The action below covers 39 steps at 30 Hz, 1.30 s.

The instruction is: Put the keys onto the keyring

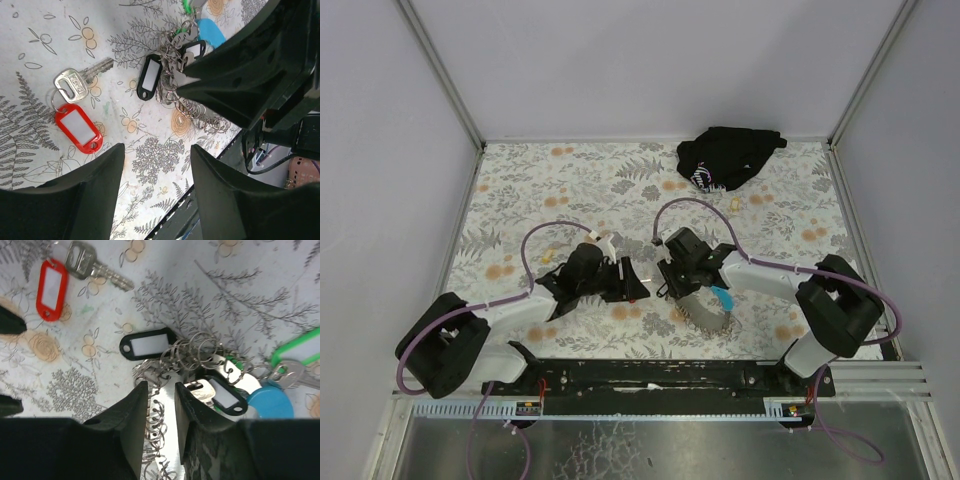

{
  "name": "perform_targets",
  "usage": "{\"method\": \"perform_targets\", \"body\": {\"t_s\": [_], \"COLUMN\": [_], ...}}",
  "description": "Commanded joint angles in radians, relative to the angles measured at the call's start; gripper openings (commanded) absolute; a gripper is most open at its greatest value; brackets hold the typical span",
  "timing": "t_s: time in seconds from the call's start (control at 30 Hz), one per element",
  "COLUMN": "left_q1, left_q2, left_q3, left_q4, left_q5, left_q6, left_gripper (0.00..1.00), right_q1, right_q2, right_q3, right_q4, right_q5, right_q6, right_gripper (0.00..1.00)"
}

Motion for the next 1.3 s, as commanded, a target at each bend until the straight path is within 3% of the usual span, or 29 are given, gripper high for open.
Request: {"method": "perform_targets", "body": {"t_s": [0.0, 0.17, 0.37, 0.7, 0.97, 1.27], "left_q1": [-0.017, -0.028, -0.027, -0.025, -0.028, -0.029], "left_q2": [0.014, 0.025, -0.016, -0.044, -0.031, -0.017], "left_q3": [-0.012, -0.013, -0.027, -0.041, -0.034, -0.042], "left_q4": [0.059, 0.072, 0.063, 0.041, 0.054, 0.095], "left_q5": [0.024, 0.028, -0.034, -0.066, -0.047, -0.011], "left_q6": [0.023, 0.022, 0.016, 0.016, 0.038, 0.038], "left_gripper": [0.54, 0.53, 0.52, 0.53, 0.53, 0.53], "right_q1": [0.005, 0.005, 0.032, 0.089, 0.087, 0.022], "right_q2": [0.015, 0.018, -0.031, 0.069, 0.095, 0.079], "right_q3": [0.058, 0.077, 0.059, 0.124, 0.138, 0.135], "right_q4": [0.019, -0.027, -0.04, -0.13, -0.121, -0.1], "right_q5": [0.114, 0.136, 0.019, 0.119, 0.186, 0.117], "right_q6": [0.03, -0.005, -0.094, -0.134, -0.126, -0.059], "right_gripper": [0.34, 0.34, 0.5, 0.5, 0.4, 0.27]}}
